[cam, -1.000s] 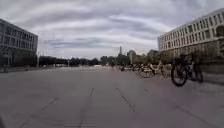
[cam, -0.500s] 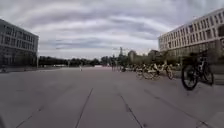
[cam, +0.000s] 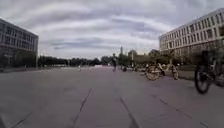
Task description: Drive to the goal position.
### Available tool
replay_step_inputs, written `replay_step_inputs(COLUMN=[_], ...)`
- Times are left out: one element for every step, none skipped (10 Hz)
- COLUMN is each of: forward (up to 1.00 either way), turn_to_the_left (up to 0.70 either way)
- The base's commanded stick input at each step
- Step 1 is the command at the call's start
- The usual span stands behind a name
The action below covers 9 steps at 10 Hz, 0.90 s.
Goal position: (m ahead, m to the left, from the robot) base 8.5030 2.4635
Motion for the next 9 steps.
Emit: replay_step_inputs(forward=[0.85,0.85,0.85,0.85,0.85,0.85,0.85,0.85,0.85], turn_to_the_left=[0.00,0.00,0.00,0.24,0.34,0.17,0.00,0.00,0.00])
